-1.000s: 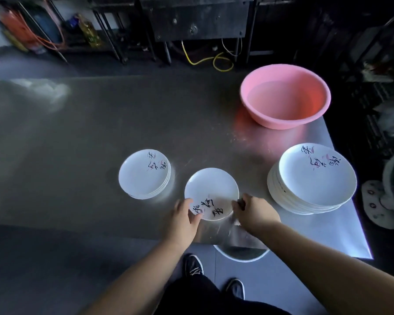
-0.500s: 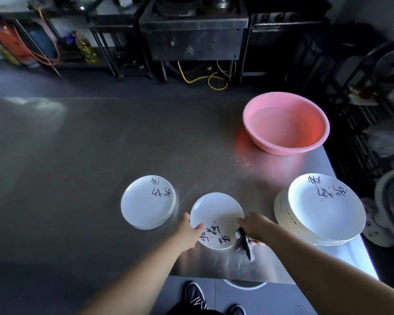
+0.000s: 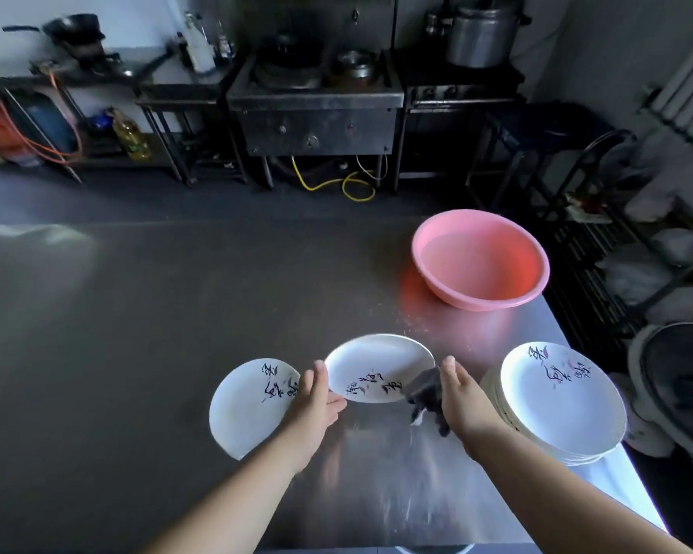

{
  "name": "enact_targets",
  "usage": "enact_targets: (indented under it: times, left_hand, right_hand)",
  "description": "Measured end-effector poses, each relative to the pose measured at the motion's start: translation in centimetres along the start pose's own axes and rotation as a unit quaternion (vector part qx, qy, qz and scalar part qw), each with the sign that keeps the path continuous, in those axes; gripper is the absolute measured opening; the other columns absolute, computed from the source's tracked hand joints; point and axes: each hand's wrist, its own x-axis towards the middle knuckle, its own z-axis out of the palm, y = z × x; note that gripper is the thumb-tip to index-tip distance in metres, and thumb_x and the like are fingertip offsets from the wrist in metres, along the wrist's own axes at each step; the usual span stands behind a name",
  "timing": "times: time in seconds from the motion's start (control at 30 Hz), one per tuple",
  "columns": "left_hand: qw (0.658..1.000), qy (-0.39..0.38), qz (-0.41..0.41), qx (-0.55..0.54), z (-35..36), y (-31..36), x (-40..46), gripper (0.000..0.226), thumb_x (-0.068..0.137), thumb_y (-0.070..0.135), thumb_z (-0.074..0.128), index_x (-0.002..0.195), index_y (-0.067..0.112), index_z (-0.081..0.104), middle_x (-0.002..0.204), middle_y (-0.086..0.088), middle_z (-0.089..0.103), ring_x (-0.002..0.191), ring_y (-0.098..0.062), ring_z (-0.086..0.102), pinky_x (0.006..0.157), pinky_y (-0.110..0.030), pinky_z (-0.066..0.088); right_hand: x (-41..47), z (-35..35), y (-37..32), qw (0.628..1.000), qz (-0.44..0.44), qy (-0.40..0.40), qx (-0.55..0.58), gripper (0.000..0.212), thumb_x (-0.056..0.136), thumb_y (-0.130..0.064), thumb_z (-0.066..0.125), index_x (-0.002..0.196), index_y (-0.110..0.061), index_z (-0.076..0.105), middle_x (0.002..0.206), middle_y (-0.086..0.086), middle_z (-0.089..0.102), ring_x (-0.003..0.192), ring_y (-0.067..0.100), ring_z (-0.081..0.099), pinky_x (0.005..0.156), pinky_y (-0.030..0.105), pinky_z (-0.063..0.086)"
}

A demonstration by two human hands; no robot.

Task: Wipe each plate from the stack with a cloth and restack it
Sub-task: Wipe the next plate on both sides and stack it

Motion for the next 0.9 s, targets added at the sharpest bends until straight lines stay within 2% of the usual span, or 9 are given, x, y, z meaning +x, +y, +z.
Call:
enact_targets:
  times: [0.07,0.17,0.23,0.37,0.47,0.57,0.7,0.8,0.9]
  left_hand:
    - [0.994,-0.028,-0.015,-0.109,0.1,1.5,-0.5,0.075,0.098,0.080,0.023,0.146,0.027,0.047,0.142,0.003,0.062,0.123,-0.011,0.062,0.108,-0.029,0.036]
    - [0.972,-0.006,0.050,-0.231,0.0,3.9,-1.7,0.020,0.109,0.036,0.049,0.123,0.023,0.057,0.129,-0.001,0.066,0.109,-0.019,0.065,0.088,-0.034,0.049]
    - [0.965,-0.018,0.074,-0.250,-0.3,5.1,-2.6,0.029,0.108,0.010,0.050,0.130,0.028,0.056,0.129,-0.001,0.069,0.111,-0.023,0.068,0.083,-0.037,0.052]
    - [0.959,-0.061,0.118,-0.249,-1.5,7.0,-3.4,0.036,0.103,0.001,0.049,0.134,0.010,0.064,0.129,-0.017,0.072,0.116,-0.036,0.070,0.092,-0.045,0.055]
    - [0.957,-0.071,0.146,-0.242,-1.9,8.2,-4.1,0.034,0.102,0.000,0.049,0.131,0.009,0.064,0.127,-0.018,0.072,0.110,-0.031,0.072,0.093,-0.045,0.055]
    - [0.949,-0.102,0.169,-0.246,-1.7,9.2,-5.2,0.034,0.103,0.000,0.048,0.133,0.010,0.061,0.127,-0.018,0.072,0.112,-0.033,0.071,0.096,-0.048,0.054]
    - [0.937,-0.131,0.189,-0.264,-0.8,10.1,-6.3,0.037,0.105,0.000,0.044,0.136,0.008,0.061,0.130,-0.022,0.070,0.118,-0.035,0.069,0.092,-0.042,0.059]
    - [0.930,-0.122,0.202,-0.281,-0.7,11.0,-6.8,0.037,0.105,0.004,0.046,0.139,0.011,0.060,0.132,-0.019,0.070,0.124,-0.036,0.067,0.098,-0.043,0.058]
    - [0.922,-0.088,0.216,-0.309,-1.1,11.9,-6.5,0.033,0.105,0.004,0.048,0.137,0.004,0.058,0.129,-0.025,0.069,0.126,-0.044,0.064,0.111,-0.056,0.048]
  right_hand:
    - [-0.8,-0.2,-1.6,0.996,-0.038,0.045,0.060,0.059,0.114,-0.047,0.022,0.099,-0.008,0.064,0.071,0.010,0.076,0.051,0.022,0.048,0.047,0.026,0.038]
    - [-1.5,-0.6,-3.4,0.985,-0.118,0.115,0.058,0.025,0.108,-0.040,0.053,0.097,-0.019,0.061,0.069,-0.009,0.068,0.062,0.014,0.055,0.059,0.025,0.045]
    - [-1.7,-0.8,-4.1,0.978,-0.158,0.134,-0.008,0.016,0.103,-0.039,0.062,0.098,-0.024,0.060,0.081,-0.012,0.070,0.076,0.013,0.063,0.069,0.023,0.050]
    - [-1.7,-1.0,-5.4,0.933,-0.200,0.197,-0.226,0.017,0.102,-0.039,0.050,0.103,-0.026,0.061,0.105,-0.006,0.067,0.088,0.021,0.060,0.069,0.033,0.040]
    - [-3.1,-1.0,-8.1,0.913,-0.271,0.257,-0.165,0.025,0.106,-0.035,0.048,0.125,-0.028,0.063,0.118,-0.013,0.062,0.100,0.012,0.062,0.083,0.032,0.047]
    - [-4.2,-0.2,-11.1,0.892,-0.376,0.223,-0.112,0.044,0.110,-0.043,0.041,0.144,-0.020,0.057,0.132,-0.025,0.058,0.115,-0.011,0.056,0.103,0.014,0.041]
    - [-4.0,1.9,-12.9,0.843,-0.454,0.107,-0.266,0.071,0.109,-0.056,0.028,0.163,-0.011,0.033,0.171,0.002,0.030,0.159,0.018,0.021,0.129,0.039,0.021]
    - [-4.9,3.4,-12.2,0.801,-0.476,0.086,-0.352,0.084,0.107,-0.066,0.022,0.167,-0.009,0.015,0.176,0.004,0.006,0.163,0.030,-0.005,0.131,0.049,0.006]
    - [-6.8,4.3,-10.2,0.763,-0.506,0.090,-0.392,0.089,0.105,-0.070,0.027,0.167,-0.007,0.016,0.176,0.008,0.005,0.162,0.036,-0.001,0.130,0.055,0.014]
